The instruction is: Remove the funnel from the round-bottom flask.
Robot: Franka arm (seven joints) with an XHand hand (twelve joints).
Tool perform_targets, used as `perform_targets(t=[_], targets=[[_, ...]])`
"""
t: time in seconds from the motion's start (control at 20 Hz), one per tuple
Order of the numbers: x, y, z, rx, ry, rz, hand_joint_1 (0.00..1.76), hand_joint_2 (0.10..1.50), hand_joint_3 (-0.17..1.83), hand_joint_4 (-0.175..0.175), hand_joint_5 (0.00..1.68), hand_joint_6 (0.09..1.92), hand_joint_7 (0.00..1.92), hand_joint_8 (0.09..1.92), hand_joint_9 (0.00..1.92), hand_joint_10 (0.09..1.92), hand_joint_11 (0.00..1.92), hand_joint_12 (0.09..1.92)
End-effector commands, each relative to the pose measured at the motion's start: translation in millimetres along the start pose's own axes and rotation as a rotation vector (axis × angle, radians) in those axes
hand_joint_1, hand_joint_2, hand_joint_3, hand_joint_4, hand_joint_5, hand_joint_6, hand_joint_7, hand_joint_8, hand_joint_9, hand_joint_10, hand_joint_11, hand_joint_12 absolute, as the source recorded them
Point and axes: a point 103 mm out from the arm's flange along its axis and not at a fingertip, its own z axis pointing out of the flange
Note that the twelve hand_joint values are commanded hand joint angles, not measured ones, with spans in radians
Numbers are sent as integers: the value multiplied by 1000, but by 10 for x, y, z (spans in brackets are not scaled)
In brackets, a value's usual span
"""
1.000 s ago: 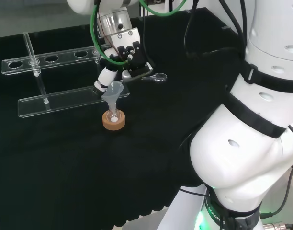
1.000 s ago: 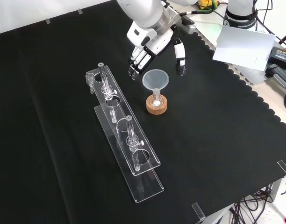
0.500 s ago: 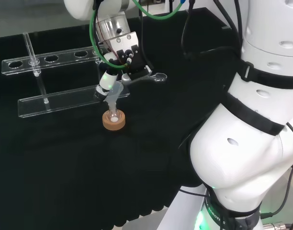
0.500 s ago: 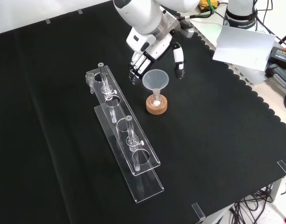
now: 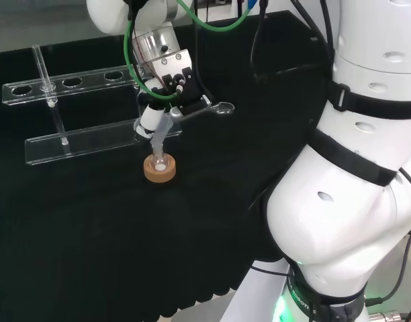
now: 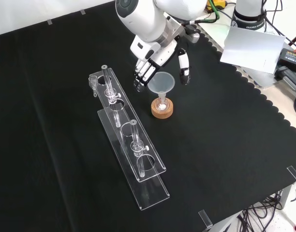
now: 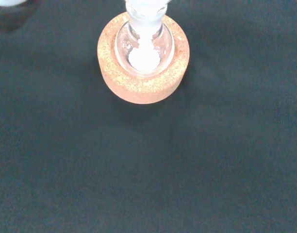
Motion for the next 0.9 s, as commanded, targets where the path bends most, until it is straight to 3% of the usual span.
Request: perform_targets(t=[0.05, 0.6, 0.9], targets=[[16, 55, 44, 15, -19, 4, 673, 674, 165, 35, 65, 87, 0, 424, 82, 900, 396, 1459], [13, 106, 95, 21, -42, 14, 685, 671, 200, 32, 113, 87, 0, 551, 162, 861, 420, 1440], [-41, 112, 120, 9, -55, 25, 720, 661, 303, 14, 268, 87, 109, 663, 454, 701, 474, 1393]])
